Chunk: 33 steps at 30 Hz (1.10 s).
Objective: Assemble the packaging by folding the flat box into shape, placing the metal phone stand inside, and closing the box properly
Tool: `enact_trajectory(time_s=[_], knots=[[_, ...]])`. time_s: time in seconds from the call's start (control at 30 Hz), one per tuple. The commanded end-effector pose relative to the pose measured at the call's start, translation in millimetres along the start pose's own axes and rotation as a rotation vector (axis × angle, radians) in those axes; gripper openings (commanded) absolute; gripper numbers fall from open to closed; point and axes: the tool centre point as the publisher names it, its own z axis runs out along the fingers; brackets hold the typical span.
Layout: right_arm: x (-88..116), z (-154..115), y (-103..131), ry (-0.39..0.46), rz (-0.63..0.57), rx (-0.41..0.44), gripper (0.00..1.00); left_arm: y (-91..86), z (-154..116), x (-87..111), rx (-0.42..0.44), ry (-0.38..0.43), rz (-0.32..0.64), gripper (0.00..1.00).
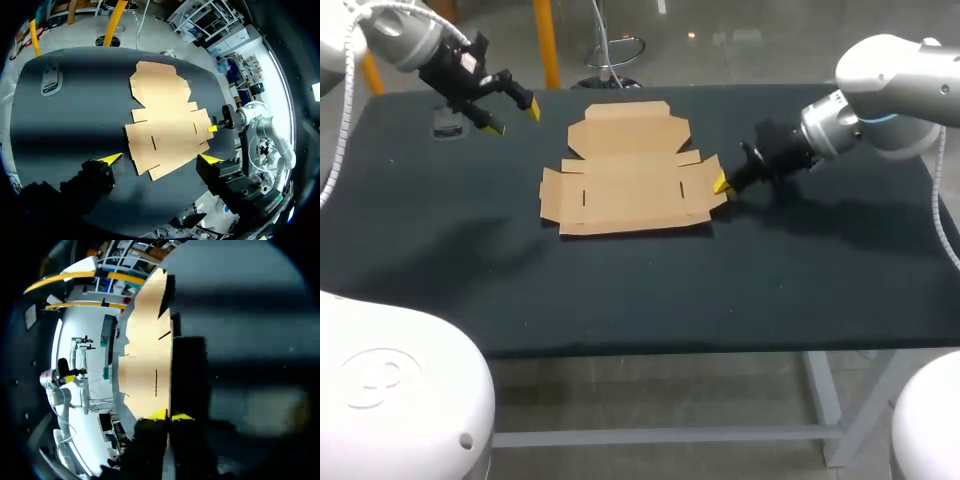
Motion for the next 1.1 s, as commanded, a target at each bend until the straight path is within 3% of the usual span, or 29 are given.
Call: enact_trajectory(time_s=[0.03,0.13,0.2,0.27,0.47,0.57,0.6,1.1], knots=[[-0.6,-3.0,-11.4,-0.001,0.006,-0.031,0.16,-0.1,-1.4,1.1,-0.004,-0.005,-0.001,1.00],[-2.5,-6.3,-13.4,-0.004,0.006,-0.024,0.52,-0.1,-1.4,1.1,-0.004,-0.005,-0.001,1.00],[-4.4,-11.3,-11.6,-0.009,-0.002,-0.020,0.81,-0.1,-1.4,1.1,-0.004,-0.005,-0.001,1.00],[-6.0,-18.3,-7.4,-0.016,-0.016,-0.025,0.88,-0.1,-1.4,1.1,-0.004,-0.005,-0.001,1.00],[-8.2,-33.0,13.5,-0.051,-0.067,0.005,0.79,-0.1,-1.4,1.1,-0.004,-0.005,-0.001,1.00],[-7.7,-31.8,24.8,-0.076,-0.097,0.031,0.52,-0.1,-1.4,1.1,-0.004,-0.005,-0.001,1.00],[-7.5,-29.7,28.7,-0.069,-0.108,0.060,0.49,-0.1,-1.4,1.1,-0.004,-0.005,-0.001,1.00],[-23.0,-8.7,54.8,-0.060,-0.089,0.121,0.47,-0.1,-1.4,1.1,-0.004,-0.005,-0.001,1.00]])
